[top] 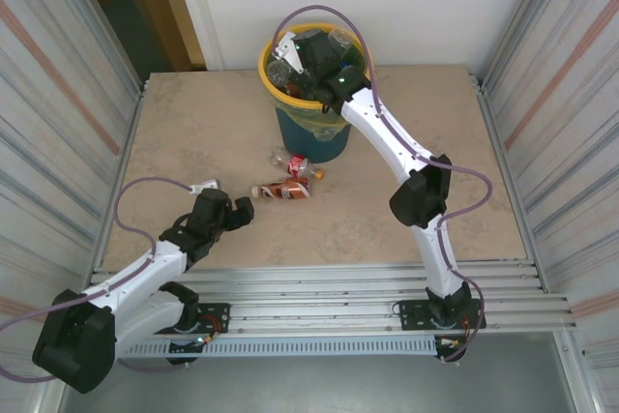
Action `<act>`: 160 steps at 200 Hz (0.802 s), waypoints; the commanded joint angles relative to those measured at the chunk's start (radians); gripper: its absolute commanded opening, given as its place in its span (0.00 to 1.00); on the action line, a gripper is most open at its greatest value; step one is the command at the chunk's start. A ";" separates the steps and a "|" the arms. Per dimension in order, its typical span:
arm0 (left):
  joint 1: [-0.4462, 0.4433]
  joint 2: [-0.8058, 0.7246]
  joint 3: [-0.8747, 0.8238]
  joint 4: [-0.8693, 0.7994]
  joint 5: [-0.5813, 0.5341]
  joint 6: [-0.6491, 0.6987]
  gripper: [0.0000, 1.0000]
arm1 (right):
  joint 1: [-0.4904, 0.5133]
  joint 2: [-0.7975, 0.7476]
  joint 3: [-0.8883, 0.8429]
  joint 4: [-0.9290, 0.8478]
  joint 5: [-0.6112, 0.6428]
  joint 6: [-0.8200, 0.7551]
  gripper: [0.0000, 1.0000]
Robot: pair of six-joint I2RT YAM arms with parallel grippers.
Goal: Put the plastic bottles in the bin
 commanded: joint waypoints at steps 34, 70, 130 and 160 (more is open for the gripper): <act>0.007 -0.007 0.007 0.004 0.005 -0.006 0.99 | 0.037 -0.208 -0.028 -0.042 -0.130 0.162 0.78; 0.007 -0.015 0.006 0.003 0.010 -0.007 0.99 | 0.048 -0.336 -0.145 -0.052 -0.213 0.258 0.80; 0.007 -0.050 0.006 -0.016 0.010 -0.007 0.99 | 0.079 -0.589 -0.535 0.001 -0.349 0.320 0.83; 0.009 -0.077 0.006 -0.038 -0.006 -0.006 0.99 | 0.134 -0.659 -0.723 0.006 -0.317 0.328 0.84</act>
